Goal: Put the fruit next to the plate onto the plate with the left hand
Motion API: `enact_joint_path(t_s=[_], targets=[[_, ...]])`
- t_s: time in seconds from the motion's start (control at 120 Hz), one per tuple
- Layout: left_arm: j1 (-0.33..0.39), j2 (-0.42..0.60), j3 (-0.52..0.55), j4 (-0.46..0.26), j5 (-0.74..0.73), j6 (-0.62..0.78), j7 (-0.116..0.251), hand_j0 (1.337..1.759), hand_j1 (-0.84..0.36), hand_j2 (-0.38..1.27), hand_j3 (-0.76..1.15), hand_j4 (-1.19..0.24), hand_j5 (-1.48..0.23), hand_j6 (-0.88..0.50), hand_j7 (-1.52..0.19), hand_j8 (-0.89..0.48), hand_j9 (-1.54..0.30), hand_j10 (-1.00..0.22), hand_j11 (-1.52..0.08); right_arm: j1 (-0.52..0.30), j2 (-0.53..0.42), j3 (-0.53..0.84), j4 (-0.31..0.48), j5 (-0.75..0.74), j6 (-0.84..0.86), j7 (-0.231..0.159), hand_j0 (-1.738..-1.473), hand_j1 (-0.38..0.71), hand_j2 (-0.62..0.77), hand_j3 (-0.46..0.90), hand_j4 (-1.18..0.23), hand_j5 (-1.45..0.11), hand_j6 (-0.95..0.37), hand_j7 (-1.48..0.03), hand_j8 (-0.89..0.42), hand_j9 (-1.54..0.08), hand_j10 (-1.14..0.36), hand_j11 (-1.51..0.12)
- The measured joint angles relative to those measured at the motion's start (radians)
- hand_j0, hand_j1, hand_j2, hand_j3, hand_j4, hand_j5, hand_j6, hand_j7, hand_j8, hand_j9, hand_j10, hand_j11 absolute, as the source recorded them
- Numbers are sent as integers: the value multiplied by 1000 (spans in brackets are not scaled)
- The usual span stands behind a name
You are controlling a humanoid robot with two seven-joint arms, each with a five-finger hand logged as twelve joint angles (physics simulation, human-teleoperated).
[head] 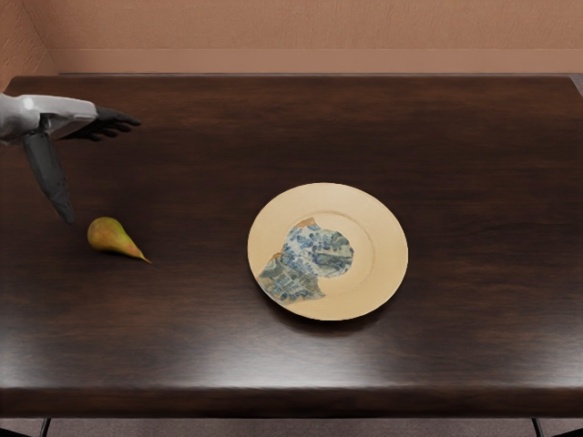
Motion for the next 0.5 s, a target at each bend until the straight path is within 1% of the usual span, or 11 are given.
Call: enact_joint_path(t_s=[0.175, 0.242, 0.275, 0.325, 0.358, 0.408, 0.5], targets=[[2, -4, 0, -1, 0, -2, -1, 1658, 322, 6, 0, -31, -32, -32, -32, -31, -32, -30, -31, 0, 0, 3, 0, 0, 0, -6, -1658, -349, 0, 0, 0, 0, -1, 0, 0, 0, 0, 0], [4, -22, 3, 0, 12, -1, -2, 1658, 322, 6, 0, -30, -32, -32, -32, -31, -32, -29, -31, 0, 0, 4, 0, 0, 0, -6, -1658, -349, 0, 0, 0, 0, -1, 0, 0, 0, 0, 0], [7, -37, 5, 0, 41, 3, 0, 1658, 322, 6, 0, -30, -32, -31, -32, -31, -32, -29, -31, 0, 0, 4, 0, 0, 0, -6, -1658, -349, 0, 0, 0, 0, 0, 0, 0, 0, 0, 0], [16, -80, 8, 1, 97, 14, 16, 1658, 322, 6, 0, -29, -32, -31, -32, -30, -31, -29, -31, 0, 0, 3, 0, 0, 0, -6, -1658, -349, 0, 0, 0, 0, 0, 0, 0, 0, 0, 0], [32, -109, 10, 1, 134, 25, 23, 1658, 322, 6, 0, -29, -32, -31, -32, -30, -31, -29, -31, 0, 0, 2, 0, -1, 0, -6, -1658, -349, 0, 0, 0, 0, -1, 0, 0, 0, 0, 0], [82, -161, 12, 2, 229, 51, 31, 1658, 322, 6, 0, -29, -32, -30, -32, -30, -31, -28, -31, 0, 0, 1, 0, -1, 0, -6, -1658, -349, 0, 0, 0, 0, -1, 0, 0, 0, 0, 0], [94, -170, 22, 2, 355, 93, 38, 1658, 322, 6, 0, -29, -32, -31, -32, -30, -31, -28, -31, 1, 0, 0, 0, -1, 0, -6, -1658, -349, 0, 0, 0, 0, -1, 0, 0, 0, 0, 0]])
